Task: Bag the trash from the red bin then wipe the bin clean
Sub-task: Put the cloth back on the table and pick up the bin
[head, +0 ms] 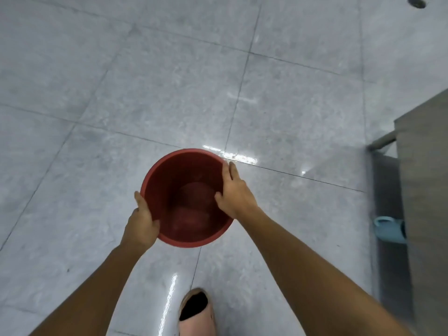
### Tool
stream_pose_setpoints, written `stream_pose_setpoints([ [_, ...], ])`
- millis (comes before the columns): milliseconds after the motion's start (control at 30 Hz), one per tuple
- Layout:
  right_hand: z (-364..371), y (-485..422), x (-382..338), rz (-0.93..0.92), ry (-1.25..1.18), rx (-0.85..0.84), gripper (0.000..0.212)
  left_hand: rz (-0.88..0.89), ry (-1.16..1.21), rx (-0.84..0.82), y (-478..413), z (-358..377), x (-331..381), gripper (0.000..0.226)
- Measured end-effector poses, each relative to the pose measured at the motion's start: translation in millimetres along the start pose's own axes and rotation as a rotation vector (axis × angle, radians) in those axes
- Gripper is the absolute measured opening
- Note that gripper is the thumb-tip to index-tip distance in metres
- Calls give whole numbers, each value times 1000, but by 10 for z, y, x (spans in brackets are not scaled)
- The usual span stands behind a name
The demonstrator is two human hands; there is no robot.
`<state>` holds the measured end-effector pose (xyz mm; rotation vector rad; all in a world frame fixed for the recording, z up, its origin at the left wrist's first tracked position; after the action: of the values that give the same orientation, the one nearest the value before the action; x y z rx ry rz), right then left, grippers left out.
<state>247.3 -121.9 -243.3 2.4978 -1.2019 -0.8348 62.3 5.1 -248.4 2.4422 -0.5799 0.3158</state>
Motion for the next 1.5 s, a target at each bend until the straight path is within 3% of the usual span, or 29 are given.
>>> stream_pose_setpoints([
  [267,-575,834,285,130,-44,82,77,155,-14,-13,629,-197,539,86],
  [533,-798,2504,973,246,-140,191,74,345,-34,-47,2064,31,901,87],
  [867,-569,5788,2381,469,-467,265,76,448,-42,-233,4809,1082,1361,85],
  [1067,-635,7302,3639,752,-513,396,75,699,-36,-447,6074,2043,2170,89],
  [1267,-807,7746,4912,976,-593,640,68,936,62,-611,6475,3050,3365,65],
  [1500,-688,7434,6284,1219,-1008,866,45,908,-113,-847,6309,4418,4537,81],
])
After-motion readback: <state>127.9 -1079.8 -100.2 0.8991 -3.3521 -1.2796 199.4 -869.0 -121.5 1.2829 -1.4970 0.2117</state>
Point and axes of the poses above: each hand's wrist, its own y-axis away from the middle knuckle, its own z-axis out of the palm, x = y × z, the point moved 2 cm from there along -y, towards the middle knuckle, and after that the axes turned 2 degrees about x, right-handed, at the moved point
